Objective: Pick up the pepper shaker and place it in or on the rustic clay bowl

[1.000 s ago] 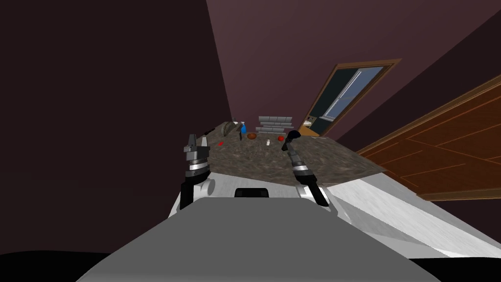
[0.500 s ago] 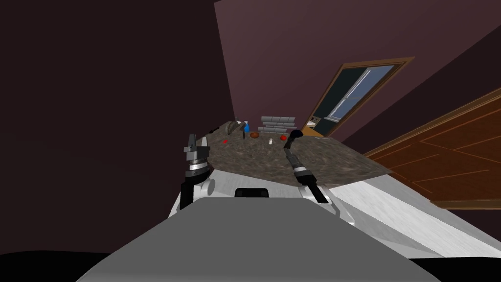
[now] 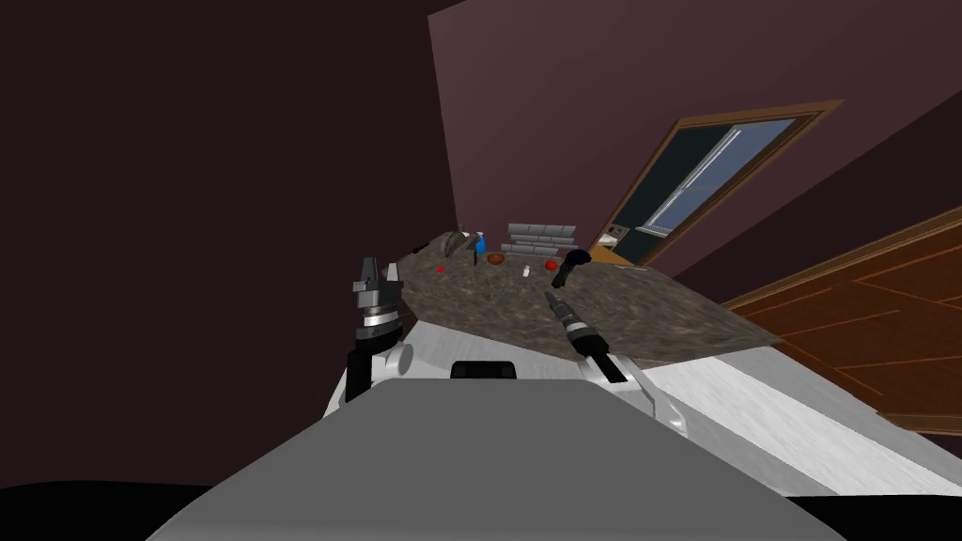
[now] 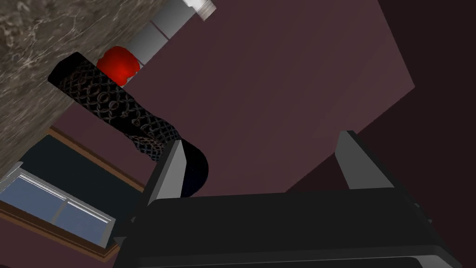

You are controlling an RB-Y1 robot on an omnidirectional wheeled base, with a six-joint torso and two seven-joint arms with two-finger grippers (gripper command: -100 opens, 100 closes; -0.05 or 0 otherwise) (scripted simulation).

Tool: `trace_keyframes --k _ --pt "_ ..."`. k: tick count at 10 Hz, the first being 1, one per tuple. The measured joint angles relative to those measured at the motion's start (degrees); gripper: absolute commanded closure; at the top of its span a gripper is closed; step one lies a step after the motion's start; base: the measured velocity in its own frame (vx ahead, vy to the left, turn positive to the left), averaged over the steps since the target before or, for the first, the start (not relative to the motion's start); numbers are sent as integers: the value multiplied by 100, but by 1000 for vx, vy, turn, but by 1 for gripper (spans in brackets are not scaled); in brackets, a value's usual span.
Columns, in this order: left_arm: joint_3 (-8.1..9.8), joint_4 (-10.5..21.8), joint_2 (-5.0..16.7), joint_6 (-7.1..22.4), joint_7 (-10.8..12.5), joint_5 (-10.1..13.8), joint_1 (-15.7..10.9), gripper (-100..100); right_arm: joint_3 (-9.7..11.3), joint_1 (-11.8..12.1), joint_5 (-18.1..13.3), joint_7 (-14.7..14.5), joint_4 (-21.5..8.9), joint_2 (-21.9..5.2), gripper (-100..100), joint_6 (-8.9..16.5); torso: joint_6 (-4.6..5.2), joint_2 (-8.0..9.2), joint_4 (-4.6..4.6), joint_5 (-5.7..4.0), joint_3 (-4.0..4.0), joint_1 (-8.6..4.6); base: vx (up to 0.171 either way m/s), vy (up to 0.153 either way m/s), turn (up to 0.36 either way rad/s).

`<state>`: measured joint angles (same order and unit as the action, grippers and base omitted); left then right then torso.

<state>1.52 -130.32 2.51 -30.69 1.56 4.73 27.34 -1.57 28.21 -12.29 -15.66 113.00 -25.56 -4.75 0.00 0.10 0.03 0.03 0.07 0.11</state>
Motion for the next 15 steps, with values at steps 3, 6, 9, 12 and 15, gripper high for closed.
trace_keyframes --k 3,6,9,12,15 --pt "0 0 0 0 0 0 0 0 38 -64 -132 -90 -529 -327 -100 283 1 -9 -2 0 -5 0 -4 48 61" --pt "0 0 0 0 0 0 0 0 73 -114 -211 -103 -816 -755 -100 693 -1 -17 -4 2 -10 8 16 63 132" --pt "0 0 0 0 0 0 1 0 88 -157 -352 -150 -1350 -1053 -100 884 0 -33 -7 2 -19 8 53 63 124" --pt "0 0 0 0 0 0 1 0 140 -275 -412 -112 -1737 -1539 -100 1171 -1 -43 -9 1 -25 4 83 66 177" --pt "1 0 0 0 0 0 2 0 208 -347 -486 -82 -2081 -1962 -100 1456 2 -42 -9 2 -24 4 95 60 88"
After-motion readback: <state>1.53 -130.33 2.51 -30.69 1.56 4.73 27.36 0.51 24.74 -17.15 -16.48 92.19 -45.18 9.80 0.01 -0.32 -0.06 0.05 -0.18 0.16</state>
